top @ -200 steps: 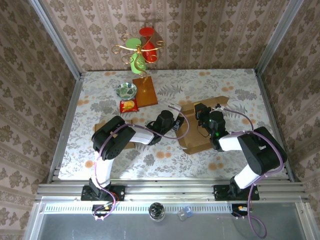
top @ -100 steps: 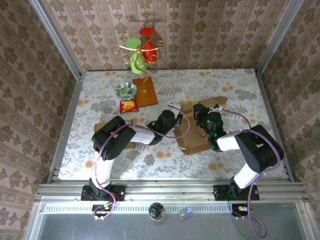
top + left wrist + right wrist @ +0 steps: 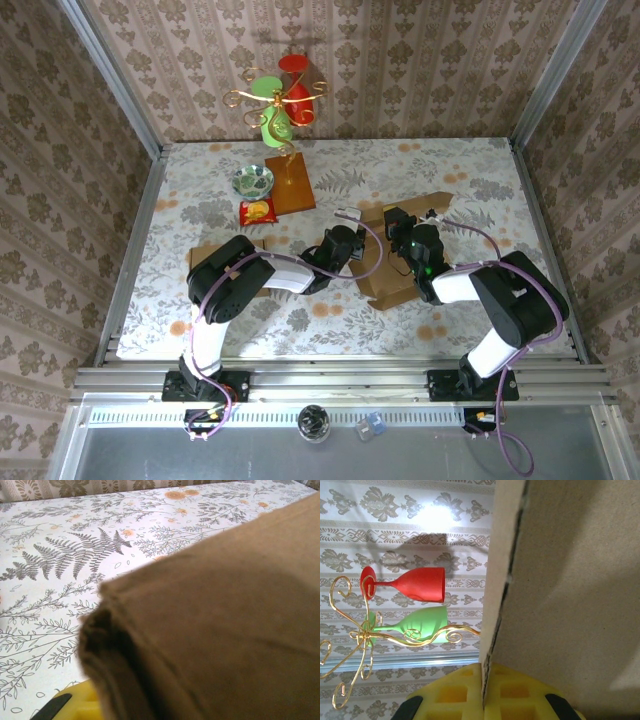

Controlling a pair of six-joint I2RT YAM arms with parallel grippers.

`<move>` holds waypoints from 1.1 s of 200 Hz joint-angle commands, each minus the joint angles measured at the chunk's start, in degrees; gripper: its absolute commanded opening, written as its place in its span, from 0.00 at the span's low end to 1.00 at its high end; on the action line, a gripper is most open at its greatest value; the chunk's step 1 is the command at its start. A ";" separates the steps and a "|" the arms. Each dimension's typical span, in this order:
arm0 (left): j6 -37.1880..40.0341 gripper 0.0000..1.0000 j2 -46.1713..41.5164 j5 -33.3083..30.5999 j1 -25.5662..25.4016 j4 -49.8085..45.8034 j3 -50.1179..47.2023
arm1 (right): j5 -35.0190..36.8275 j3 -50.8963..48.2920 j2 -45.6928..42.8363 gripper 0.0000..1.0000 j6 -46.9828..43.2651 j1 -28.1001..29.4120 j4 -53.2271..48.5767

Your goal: Fold the paper box

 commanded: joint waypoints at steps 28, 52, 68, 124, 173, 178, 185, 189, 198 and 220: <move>-3.47 0.18 -2.04 -2.04 -0.90 1.40 -0.69 | 1.56 -0.89 1.05 0.00 -0.03 1.78 -9.75; -3.48 0.05 -1.74 -2.12 -1.06 0.16 0.64 | 2.00 -0.42 0.60 0.00 0.20 2.35 -10.63; -3.61 0.00 -1.37 -2.91 -1.36 -0.94 1.62 | 2.11 -0.20 0.45 0.00 0.36 2.57 -11.12; -6.32 0.00 -0.19 -12.59 -2.38 -13.99 8.55 | 3.30 -0.29 -1.21 0.03 2.31 3.68 -12.96; 3.09 0.00 -2.30 -15.64 -2.43 -8.80 5.12 | 2.59 1.72 -11.32 0.55 1.01 1.07 -28.44; 4.99 0.00 -2.66 -15.27 -2.34 -7.40 4.17 | 1.87 2.58 -12.73 0.61 -0.02 0.14 -31.83; 7.78 0.00 -3.30 -14.97 -2.25 -6.10 3.02 | 0.53 4.30 -16.50 0.67 -1.46 -1.28 -37.54; 8.89 0.00 -3.58 -15.07 -2.13 -5.76 2.62 | -0.19 5.42 -18.05 0.71 -2.58 -2.05 -40.90; 10.99 0.00 -4.57 -14.38 -1.70 -5.40 1.32 | -2.13 8.19 -21.18 0.77 -5.13 -3.96 -48.37; 15.65 0.00 -7.49 -9.51 0.29 -4.37 -1.58 | -9.20 15.95 -25.97 0.82 -12.81 -9.03 -64.52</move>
